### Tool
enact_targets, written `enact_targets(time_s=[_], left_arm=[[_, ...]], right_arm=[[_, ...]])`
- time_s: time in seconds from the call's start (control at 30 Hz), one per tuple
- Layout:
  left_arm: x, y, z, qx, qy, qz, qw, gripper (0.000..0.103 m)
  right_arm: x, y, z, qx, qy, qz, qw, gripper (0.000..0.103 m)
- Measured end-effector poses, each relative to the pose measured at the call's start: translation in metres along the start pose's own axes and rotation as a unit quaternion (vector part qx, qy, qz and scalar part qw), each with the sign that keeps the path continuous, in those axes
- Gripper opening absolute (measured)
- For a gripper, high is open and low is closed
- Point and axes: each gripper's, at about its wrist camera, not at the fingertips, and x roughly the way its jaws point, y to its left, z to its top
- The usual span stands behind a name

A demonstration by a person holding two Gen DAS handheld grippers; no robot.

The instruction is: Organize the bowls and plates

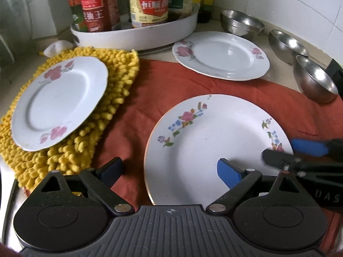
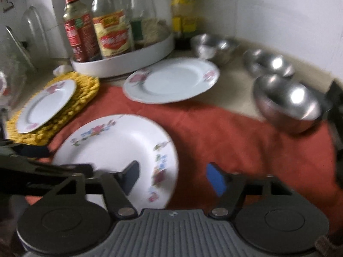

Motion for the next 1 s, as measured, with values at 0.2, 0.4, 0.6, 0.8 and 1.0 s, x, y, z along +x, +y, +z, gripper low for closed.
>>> enact_targets(time_s=[0.2,0.4,0.6,0.8,1.0], left_arm=[[0.006,-0.003,0.005,-0.004,0.001,-0.018,0.9998,0.098],[0.006,-0.016,0.011,0.002,0.007,-0.024,0.9997,0.094],[-0.006,-0.030,0.015,0.006,-0.012,-0.034,0.9993,0.092],[0.009,-0.027,0.019,-0.015,0.007,-0.034,0.9993,0.087],[-0.014,0.003,0.024,-0.042,-0.029,-0.015,0.9986,0.088]], right_arm=[[0.008,-0.008,0.000,0.007,0.018,0.065,0.998,0.044],[0.008,-0.013,0.002,-0.006,0.024,0.078,0.997,0.038],[0.002,-0.027,0.004,0.003,0.024,0.087,0.996,0.037],[0.008,-0.037,0.009,0.015,0.025,0.079,0.996,0.037],[0.009,-0.035,0.019,0.009,0.012,0.071,0.997,0.038]])
